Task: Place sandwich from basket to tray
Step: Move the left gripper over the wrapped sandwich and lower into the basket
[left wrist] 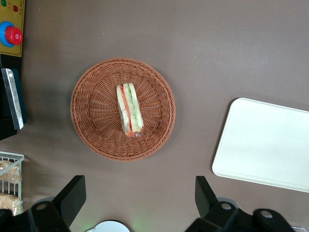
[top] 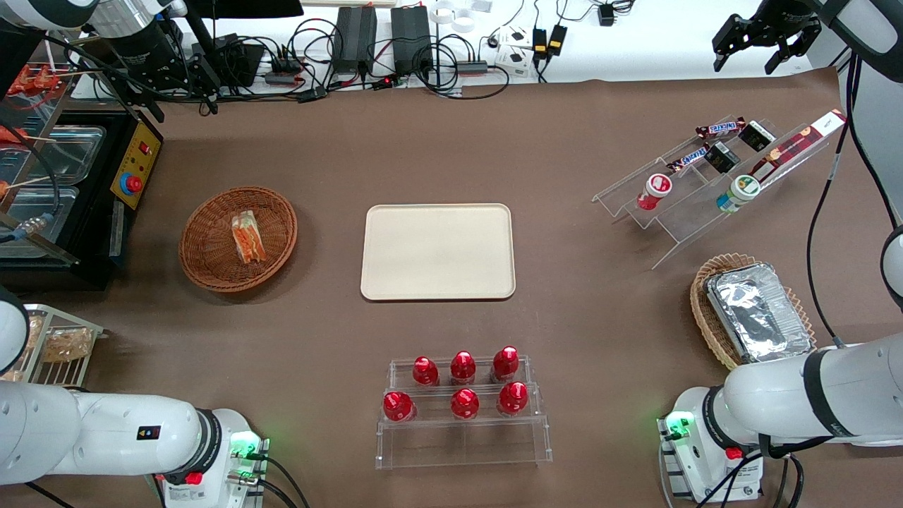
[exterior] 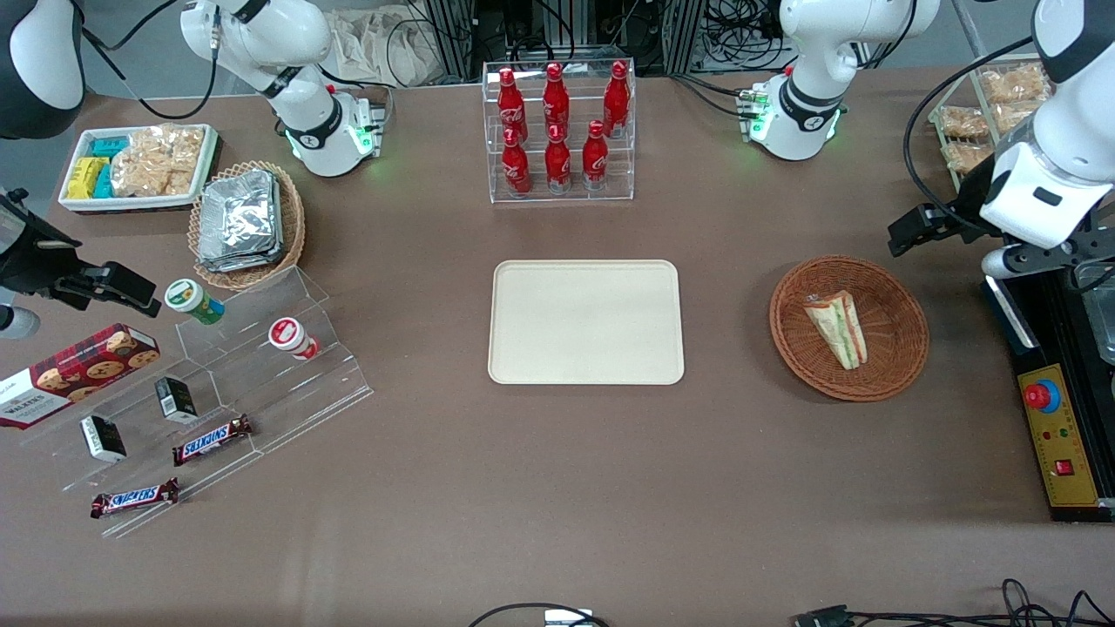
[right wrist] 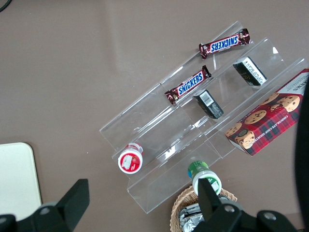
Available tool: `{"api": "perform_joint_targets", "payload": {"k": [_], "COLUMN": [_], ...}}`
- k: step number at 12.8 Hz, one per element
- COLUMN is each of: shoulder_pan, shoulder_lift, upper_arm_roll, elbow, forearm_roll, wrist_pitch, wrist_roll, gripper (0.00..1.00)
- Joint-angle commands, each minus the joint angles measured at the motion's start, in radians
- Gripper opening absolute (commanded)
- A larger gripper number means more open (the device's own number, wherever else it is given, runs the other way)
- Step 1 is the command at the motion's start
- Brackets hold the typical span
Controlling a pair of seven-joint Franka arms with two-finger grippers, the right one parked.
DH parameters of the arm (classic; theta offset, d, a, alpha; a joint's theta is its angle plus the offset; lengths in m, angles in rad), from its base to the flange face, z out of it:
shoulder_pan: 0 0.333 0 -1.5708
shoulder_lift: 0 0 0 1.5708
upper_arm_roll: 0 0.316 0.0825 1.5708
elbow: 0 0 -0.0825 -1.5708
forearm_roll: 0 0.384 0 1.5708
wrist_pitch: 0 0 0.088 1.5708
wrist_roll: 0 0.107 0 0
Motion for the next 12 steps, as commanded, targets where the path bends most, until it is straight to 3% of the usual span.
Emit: {"api": "perform_joint_targets", "payload": {"k": [1,6,10,12], "shoulder_pan": [0.008,0.002,0.008,0.008], "shoulder_lift": [0.016,0.015,-0.015,-0.028], "upper_arm_roll": [-0.008,-0.003,0.061,0.095], "elbow": [0.039,-0.016,-0.258,-0.416], "forearm_roll": [-0.014,0.0,0.009,0.009], "wrist_pitch": [-0.041,-0.04,0.158,0.338], "wrist_roll": [0.012,0.014,0.005,0.003], "gripper": [1.0,1.0,1.0,1.0]}}
